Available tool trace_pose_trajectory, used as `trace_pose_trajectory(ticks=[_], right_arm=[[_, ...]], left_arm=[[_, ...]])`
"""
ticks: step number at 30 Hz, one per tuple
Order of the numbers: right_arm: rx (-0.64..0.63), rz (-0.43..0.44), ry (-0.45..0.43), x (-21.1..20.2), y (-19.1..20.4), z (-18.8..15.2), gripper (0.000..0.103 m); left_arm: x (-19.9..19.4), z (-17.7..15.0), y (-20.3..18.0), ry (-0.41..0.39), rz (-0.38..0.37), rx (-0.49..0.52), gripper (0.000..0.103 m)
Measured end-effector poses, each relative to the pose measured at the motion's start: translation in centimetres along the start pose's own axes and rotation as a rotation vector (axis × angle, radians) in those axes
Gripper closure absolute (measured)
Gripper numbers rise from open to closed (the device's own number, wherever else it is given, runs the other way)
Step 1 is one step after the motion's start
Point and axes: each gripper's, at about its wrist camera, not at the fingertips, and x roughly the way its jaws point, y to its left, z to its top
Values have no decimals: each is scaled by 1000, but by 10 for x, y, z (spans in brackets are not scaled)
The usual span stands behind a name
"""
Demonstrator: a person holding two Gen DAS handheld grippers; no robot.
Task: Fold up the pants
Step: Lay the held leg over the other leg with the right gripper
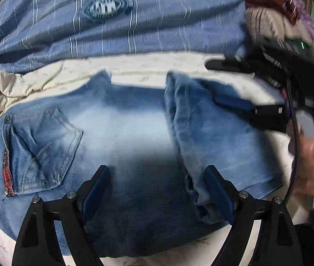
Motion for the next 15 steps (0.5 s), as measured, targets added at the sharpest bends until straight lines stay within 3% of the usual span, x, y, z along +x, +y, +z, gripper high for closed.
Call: trace_pose_trajectory(ticks=[5, 10, 15], right_arm=[[-4, -69, 29, 18, -1, 5, 44], [-12, 59, -13, 4, 7, 0, 41], [-38, 161, 11, 14, 25, -9, 41]], left_arm=[[2, -4, -3, -11, 17, 43, 16], [-8, -6, 5, -12, -17, 10, 16], [-27, -12, 19, -72, 15, 20, 16]])
